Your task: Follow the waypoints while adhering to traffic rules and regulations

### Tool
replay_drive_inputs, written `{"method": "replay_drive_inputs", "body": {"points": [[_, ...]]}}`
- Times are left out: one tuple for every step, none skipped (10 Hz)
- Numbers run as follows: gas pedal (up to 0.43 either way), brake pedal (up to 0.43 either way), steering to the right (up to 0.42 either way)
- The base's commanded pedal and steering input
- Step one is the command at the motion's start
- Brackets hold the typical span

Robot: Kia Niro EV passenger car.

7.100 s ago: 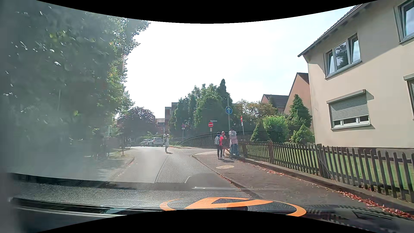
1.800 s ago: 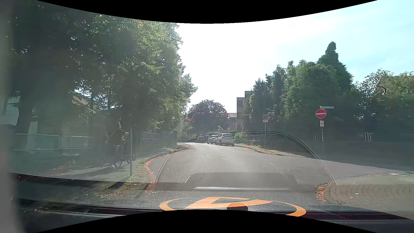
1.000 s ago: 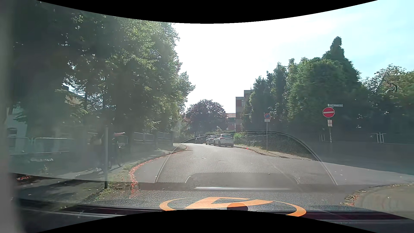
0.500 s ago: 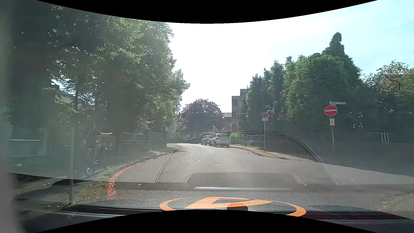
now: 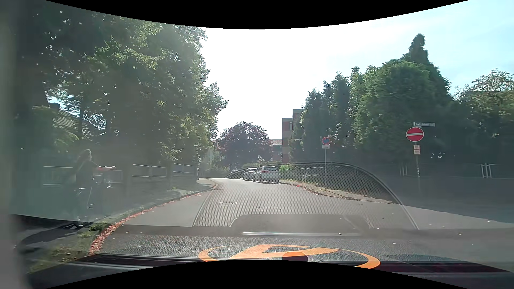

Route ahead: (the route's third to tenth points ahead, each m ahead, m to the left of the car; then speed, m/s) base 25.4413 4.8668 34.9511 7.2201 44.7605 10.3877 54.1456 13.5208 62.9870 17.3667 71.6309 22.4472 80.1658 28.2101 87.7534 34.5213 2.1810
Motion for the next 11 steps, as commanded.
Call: {"method": "replay_drive_inputs", "body": {"points": [[0.157,0.0,0.096],[0.157,0.0,0.095],[0.15,0.0,0.095],[0.138,0.0,0.094],[0.13,0.0,0.09],[0.13,0.0,0.087],[0.118,0.0,0.084],[0.118,0.0,0.076],[0.118,0.0,0.063],[0.118,0.0,0.053],[0.118,0.0,0.037]]}}
